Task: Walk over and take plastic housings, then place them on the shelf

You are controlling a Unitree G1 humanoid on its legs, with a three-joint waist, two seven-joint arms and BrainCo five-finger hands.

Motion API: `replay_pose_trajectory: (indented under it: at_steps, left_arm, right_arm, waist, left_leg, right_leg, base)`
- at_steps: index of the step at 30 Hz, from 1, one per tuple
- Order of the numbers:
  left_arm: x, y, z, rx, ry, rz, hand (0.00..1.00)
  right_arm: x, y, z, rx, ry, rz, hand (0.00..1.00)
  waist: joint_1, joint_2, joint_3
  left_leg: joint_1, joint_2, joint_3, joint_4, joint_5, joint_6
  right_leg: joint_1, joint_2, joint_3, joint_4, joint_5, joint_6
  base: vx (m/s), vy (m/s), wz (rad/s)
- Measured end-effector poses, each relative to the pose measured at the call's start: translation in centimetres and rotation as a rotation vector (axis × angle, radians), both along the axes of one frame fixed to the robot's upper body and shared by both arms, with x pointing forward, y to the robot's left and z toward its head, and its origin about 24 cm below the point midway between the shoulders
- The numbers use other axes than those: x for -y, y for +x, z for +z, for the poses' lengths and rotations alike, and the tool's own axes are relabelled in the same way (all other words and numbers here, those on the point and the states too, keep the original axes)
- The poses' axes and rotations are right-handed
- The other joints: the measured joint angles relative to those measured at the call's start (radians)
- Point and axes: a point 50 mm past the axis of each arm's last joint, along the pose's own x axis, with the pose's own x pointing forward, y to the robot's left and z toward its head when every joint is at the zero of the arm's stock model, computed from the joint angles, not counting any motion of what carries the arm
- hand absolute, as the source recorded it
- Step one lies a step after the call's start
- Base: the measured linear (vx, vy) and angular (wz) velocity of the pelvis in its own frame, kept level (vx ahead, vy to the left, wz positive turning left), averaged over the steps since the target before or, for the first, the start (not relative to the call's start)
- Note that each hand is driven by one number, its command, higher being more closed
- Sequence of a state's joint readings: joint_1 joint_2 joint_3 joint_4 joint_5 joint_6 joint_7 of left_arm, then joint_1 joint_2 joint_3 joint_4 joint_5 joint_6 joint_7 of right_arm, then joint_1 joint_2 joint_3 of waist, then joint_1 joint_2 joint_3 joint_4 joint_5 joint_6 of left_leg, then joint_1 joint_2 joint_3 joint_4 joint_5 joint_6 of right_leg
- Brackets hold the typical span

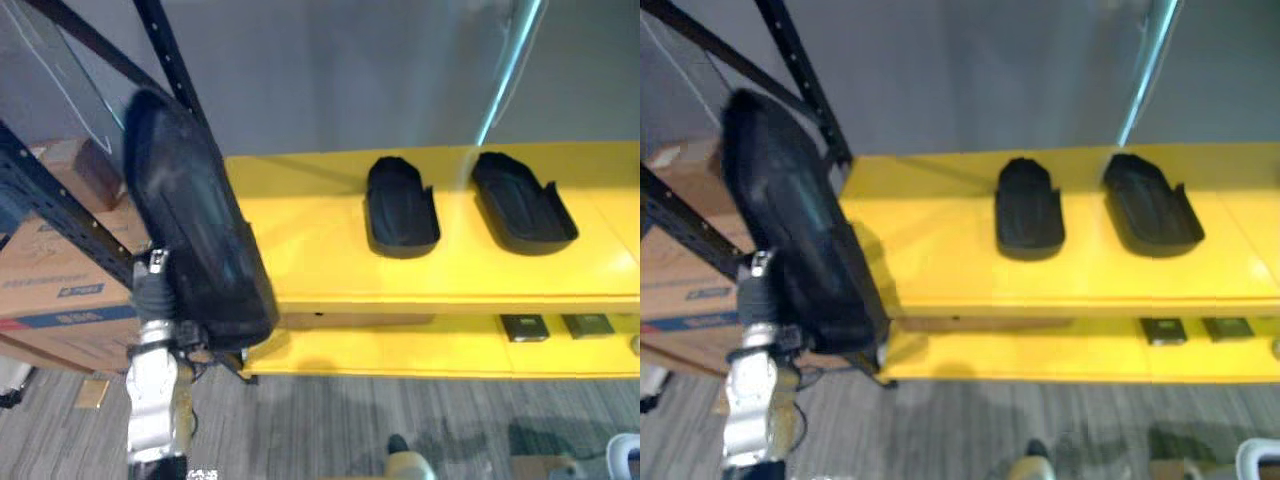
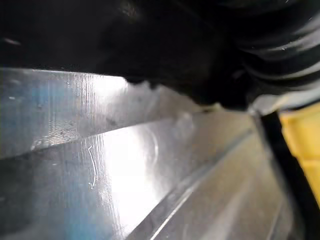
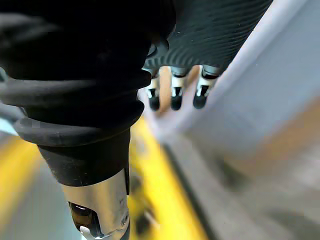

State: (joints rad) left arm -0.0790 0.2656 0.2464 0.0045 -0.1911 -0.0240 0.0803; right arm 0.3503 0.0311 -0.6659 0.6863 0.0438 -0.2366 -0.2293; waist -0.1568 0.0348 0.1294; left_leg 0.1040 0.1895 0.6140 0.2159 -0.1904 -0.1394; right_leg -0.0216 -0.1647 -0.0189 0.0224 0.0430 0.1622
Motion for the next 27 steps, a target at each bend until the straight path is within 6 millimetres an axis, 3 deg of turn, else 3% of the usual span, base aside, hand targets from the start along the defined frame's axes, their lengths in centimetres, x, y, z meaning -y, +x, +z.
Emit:
replay_pose_trajectory:
  at_steps: [5, 7, 10, 18, 20, 27]
  left_arm:
    - [-3.6, 2.2, 0.0, -0.185, 0.071, 0.036, 1.0]
    - [-4.4, 3.7, 0.8, -0.237, 0.115, 0.013, 1.0]
    - [-5.8, 5.5, 2.1, -0.297, 0.164, 0.007, 1.0]
    - [-6.8, 7.8, 5.7, -0.346, 0.328, -0.068, 1.0]
    - [-6.7, 8.3, 6.4, -0.35, 0.358, -0.071, 1.0]
    - [-6.6, 9.1, 6.2, -0.431, 0.367, -0.063, 1.0]
  right_arm:
    - [-3.1, -2.6, -2.9, -0.137, 0.258, 0.054, 0.0]
    - [-3.3, -3.2, -3.3, -0.152, 0.319, 0.051, 0.0]
    - [-2.1, -3.8, -3.2, -0.158, 0.342, 0.047, 0.0]
    - [-0.5, -4.3, -2.9, -0.134, 0.347, 0.014, 0.0]
    - [-0.4, -4.3, -2.8, -0.129, 0.347, 0.008, 0.0]
    - [-0.7, -4.6, -3.0, -0.152, 0.38, -0.005, 0.0]
  waist:
    - [-0.003, -0.001, 0.0]
    - [-0.011, 0.004, 0.001]
    - [-0.022, 0.025, 0.005]
    - [-0.029, 0.059, -0.005]
    - [-0.046, 0.064, -0.008]
    - [-0.078, 0.064, -0.008]
  left_leg:
    - [0.003, -0.01, -0.034, 0.001, -0.005, 0.009]
    - [0.004, -0.01, -0.033, 0.001, -0.005, 0.009]
    - [0.016, -0.007, -0.026, 0.0, -0.005, 0.008]
    - [0.037, -0.006, 0.001, -0.017, 0.001, -0.005]
    - [0.04, -0.006, 0.001, -0.027, 0.006, -0.012]
    - [0.053, -0.006, 0.034, -0.044, 0.009, -0.017]
  right_leg:
    - [0.024, -0.006, -0.001, -0.043, 0.028, -0.006]
    - [0.026, -0.004, -0.001, -0.053, 0.038, -0.013]
    - [0.034, 0.001, -0.001, -0.064, 0.054, -0.026]
    - [0.041, 0.008, 0.014, -0.101, 0.078, -0.041]
    - [0.04, 0.01, 0.014, -0.101, 0.08, -0.039]
    - [0.025, 0.019, 0.036, -0.101, 0.088, -0.033]
  base:
    - [0.01, 0.013, -0.06]
    - [-0.02, -0.018, -0.08]
    - [-0.06, -0.022, -0.11]
    - [-0.08, -0.03, -0.12]
    - [-0.04, -0.045, -0.01]
    - [-0.01, -0.022, -0.12]
